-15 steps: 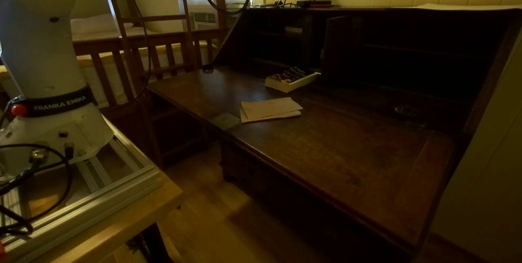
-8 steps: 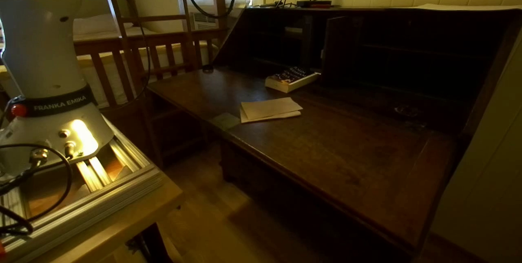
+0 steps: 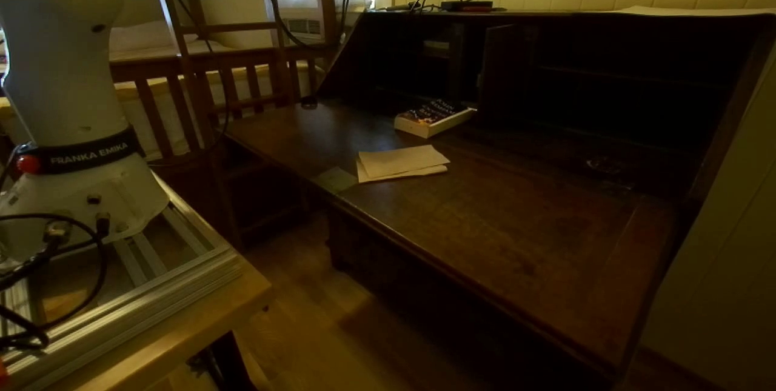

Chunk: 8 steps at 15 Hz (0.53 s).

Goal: Put the paper cup on the top counter

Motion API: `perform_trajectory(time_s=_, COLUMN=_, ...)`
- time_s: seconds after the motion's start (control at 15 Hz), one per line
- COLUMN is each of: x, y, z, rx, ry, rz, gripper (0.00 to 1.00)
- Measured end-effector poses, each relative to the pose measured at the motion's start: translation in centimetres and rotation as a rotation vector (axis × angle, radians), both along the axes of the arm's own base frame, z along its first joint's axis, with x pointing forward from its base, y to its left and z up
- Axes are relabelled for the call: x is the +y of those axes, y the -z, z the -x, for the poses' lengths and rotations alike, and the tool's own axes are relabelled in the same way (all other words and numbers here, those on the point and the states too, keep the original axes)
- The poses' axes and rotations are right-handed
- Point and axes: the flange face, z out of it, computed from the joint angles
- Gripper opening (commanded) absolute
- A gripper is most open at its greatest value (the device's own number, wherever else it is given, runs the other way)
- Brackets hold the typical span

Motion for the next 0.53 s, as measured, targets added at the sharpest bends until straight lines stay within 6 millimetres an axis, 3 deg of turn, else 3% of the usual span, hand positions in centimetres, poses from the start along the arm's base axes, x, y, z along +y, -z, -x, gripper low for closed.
perform_trajectory(time_s=0.33, x=-0.2, y=0.1, z=-0.1, rx=0.004, ry=0.001, rz=-0.007, gripper=0.01)
perform_trajectory(time_s=0.53, x=0.6, y=1.1, z=0.1, rx=0.003, ry=0.022, rz=0.060, gripper=0.01)
